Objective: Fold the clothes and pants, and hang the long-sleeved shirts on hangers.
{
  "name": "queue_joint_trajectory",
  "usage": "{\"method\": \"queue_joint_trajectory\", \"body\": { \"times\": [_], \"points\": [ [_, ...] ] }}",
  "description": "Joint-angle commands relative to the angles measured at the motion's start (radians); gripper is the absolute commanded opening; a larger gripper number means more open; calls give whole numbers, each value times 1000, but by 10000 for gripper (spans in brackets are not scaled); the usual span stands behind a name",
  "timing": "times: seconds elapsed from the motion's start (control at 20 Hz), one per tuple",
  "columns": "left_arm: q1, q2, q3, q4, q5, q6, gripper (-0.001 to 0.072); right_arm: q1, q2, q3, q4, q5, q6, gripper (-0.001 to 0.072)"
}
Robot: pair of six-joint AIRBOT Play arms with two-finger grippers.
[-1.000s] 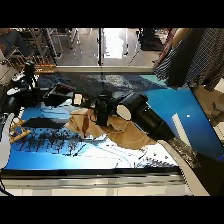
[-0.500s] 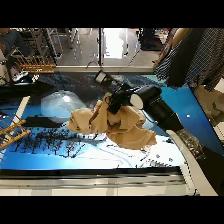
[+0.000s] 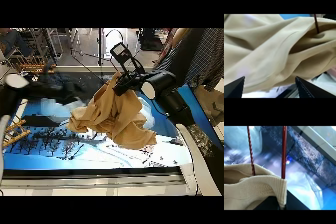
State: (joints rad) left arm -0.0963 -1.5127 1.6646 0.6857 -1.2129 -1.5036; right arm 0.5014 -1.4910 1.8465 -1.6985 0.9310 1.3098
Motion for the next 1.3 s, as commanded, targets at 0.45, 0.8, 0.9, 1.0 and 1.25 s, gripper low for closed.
{"method": "queue_joint_trajectory", "body": {
  "times": [0.45,0.8,0.9,1.0,1.25],
  "points": [
    [-217,-116,0,410,372,-347,549,-2,53,27,9,90,13,22],
    [-64,-120,10,160,524,0,14,-3,142,27,226,225,-196,21],
    [27,-144,28,-119,528,162,13,-3,153,27,266,246,-213,21],
    [83,-164,42,-292,484,284,13,-3,152,23,259,279,-212,21],
    [159,-165,48,-351,369,323,13,-3,149,9,183,357,-222,20]
  ]
}}
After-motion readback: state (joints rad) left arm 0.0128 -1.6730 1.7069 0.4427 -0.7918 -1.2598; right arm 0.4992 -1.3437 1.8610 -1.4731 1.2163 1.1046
